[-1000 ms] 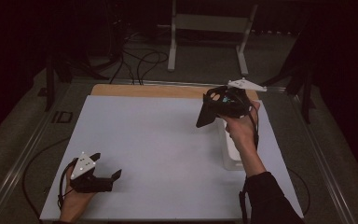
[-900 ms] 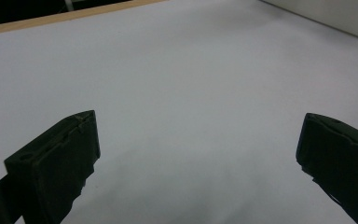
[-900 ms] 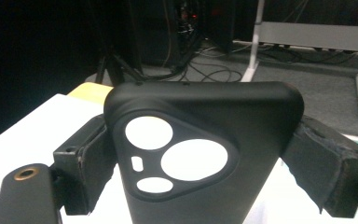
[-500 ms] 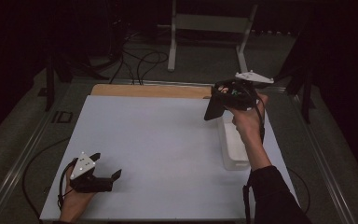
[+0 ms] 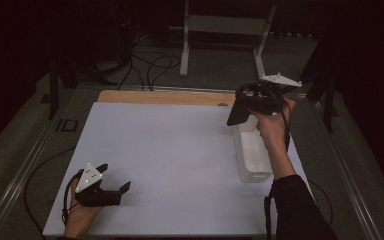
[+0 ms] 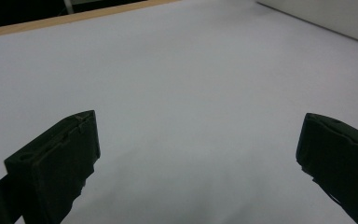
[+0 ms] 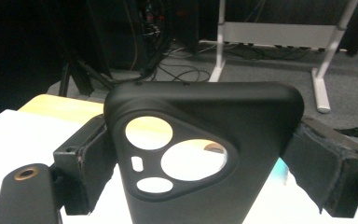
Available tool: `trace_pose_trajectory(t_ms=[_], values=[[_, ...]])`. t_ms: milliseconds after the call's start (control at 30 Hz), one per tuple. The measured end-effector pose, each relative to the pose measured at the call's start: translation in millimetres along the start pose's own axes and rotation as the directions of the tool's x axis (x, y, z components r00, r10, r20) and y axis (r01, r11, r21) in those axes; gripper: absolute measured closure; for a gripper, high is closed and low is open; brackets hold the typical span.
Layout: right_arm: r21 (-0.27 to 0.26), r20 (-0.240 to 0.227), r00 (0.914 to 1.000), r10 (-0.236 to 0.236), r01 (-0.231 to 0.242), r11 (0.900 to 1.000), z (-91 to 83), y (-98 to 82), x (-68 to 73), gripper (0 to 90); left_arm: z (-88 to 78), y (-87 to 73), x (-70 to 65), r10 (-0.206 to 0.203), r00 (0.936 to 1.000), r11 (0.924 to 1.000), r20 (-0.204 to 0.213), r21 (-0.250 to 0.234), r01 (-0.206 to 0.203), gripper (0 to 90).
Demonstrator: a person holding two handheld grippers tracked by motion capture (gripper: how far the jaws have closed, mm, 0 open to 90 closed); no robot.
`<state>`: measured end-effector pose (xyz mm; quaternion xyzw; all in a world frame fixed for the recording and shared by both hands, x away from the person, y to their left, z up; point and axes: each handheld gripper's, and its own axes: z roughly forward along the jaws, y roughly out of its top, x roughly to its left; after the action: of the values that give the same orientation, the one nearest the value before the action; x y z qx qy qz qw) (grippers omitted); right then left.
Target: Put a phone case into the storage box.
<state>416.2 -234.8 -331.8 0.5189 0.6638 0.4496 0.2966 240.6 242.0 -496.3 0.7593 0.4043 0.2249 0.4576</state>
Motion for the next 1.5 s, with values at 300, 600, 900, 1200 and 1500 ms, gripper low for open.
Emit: trace_pose_trajectory(t_ms=[300,600,900,1200,1500], values=[[0.002,0.044,0.999,0.008,-0.009,1.0,-0.6,2.9,-11.1,14.3,-0.4,0.1,-0.4,0.002,1.0,1.0,0.0,-0.003,-0.002,0.1],[0.007,0.082,0.9966,0.009,-0.01,1.0,2.7,3.7,-18.5,14.3,0.0,0.1,-0.5,0.0,1.0,1.0,0.004,-0.003,0.0,0.1],[0.021,0.121,0.9926,0.008,-0.011,1.0,10.1,2.1,-24.5,14.3,0.0,0.1,-0.1,-0.002,1.0,1.0,0.004,-0.003,0.002,0.1],[0.036,0.149,0.9889,0.008,-0.014,0.999,17.1,-0.8,-29.4,14.3,-0.2,0.1,-0.3,0.0,1.0,1.0,0.006,-0.002,0.0,0.1],[0.05,0.161,0.9869,0.007,-0.015,0.999,22.6,-3.7,-31.9,14.2,0.2,0.1,-0.7,0.003,1.0,1.0,0.007,0.001,-0.003,0.1]])
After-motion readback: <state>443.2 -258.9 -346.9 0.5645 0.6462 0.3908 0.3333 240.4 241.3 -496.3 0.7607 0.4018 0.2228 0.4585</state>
